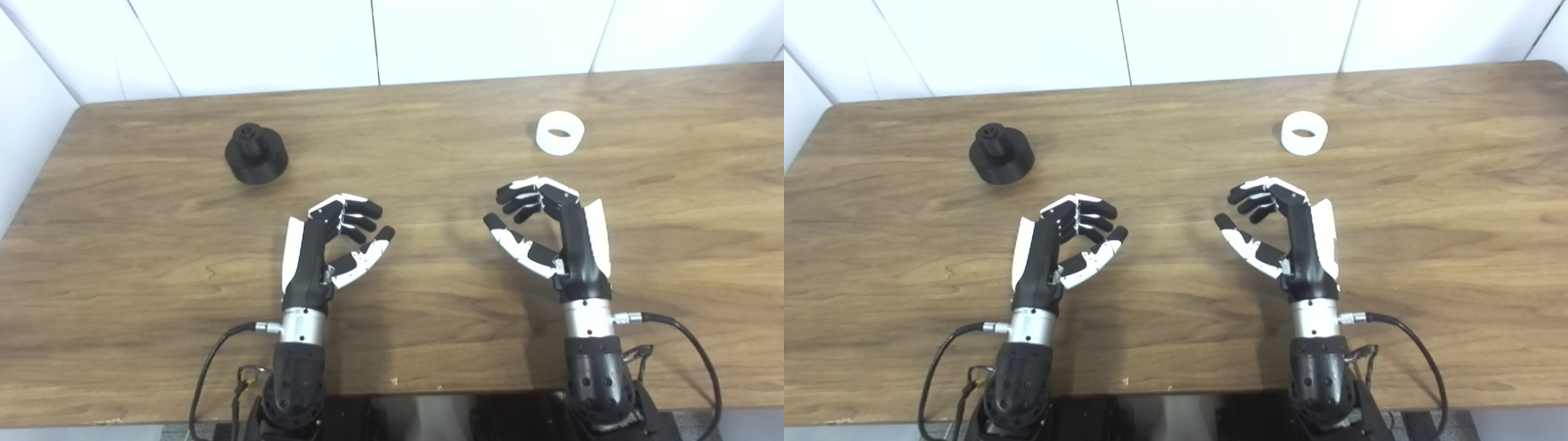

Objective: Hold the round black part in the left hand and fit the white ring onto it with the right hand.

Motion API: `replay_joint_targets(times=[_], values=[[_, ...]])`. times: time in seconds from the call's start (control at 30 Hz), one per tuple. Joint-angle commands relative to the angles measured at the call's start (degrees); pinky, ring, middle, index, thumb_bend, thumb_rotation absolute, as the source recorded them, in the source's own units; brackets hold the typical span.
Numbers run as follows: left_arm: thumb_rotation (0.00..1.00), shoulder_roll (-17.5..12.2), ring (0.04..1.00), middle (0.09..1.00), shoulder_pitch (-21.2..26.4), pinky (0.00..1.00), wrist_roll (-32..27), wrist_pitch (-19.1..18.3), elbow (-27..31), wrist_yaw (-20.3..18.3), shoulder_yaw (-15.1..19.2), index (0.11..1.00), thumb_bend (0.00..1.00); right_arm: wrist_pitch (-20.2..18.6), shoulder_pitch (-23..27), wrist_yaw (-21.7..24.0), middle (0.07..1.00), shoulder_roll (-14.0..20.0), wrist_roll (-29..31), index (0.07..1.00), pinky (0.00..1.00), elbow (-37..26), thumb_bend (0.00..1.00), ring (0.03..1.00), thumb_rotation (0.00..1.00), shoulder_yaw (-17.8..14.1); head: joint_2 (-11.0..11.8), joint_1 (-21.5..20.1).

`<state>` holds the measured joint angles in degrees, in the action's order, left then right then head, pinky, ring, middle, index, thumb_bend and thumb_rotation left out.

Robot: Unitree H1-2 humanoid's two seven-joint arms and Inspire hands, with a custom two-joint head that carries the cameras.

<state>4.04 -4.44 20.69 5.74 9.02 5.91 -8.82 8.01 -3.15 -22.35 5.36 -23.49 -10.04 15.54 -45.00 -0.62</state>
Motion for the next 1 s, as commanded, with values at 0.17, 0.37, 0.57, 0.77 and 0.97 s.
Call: replay_joint_targets(times=[0.17,0.37,0.57,0.77,0.97], values=[[0.05,0.19,0.514,0.566,2.10,0.41,0.03,0.71,1.69,-0.02,-0.22,0.492,0.50,0.34,-0.81,-0.36,0.587,-6.06,0.22,0.495,0.40,1.12,0.50,0.504,0.15,-0.20,-0.17,0.01],[0.05,0.21,0.508,0.561,2.16,0.40,-0.40,1.03,1.65,-0.18,-0.25,0.492,0.50,0.84,-0.61,-0.44,0.578,-5.76,0.01,0.495,0.38,1.11,0.50,0.491,0.15,-0.25,-0.28,0.09],[0.05,0.19,0.512,0.564,2.11,0.40,-0.27,1.04,1.72,-0.20,-0.30,0.492,0.50,0.29,-0.68,-0.24,0.578,-5.88,0.16,0.495,0.39,0.79,0.50,0.492,0.15,-0.31,-0.48,0.26],[0.05,0.49,0.507,0.562,1.92,0.41,-0.01,1.88,1.07,0.21,-0.67,0.492,0.50,0.61,-1.04,-0.14,0.581,-5.56,0.66,0.495,0.39,1.03,0.50,0.494,0.15,-0.48,1.13,4.33],[0.05,1.76,0.510,0.567,1.32,0.40,2.12,2.72,-0.56,1.89,-2.23,0.492,0.50,1.89,-2.13,0.16,0.589,-4.08,2.63,0.495,0.38,1.24,0.50,0.498,0.15,-1.70,4.11,12.62]])
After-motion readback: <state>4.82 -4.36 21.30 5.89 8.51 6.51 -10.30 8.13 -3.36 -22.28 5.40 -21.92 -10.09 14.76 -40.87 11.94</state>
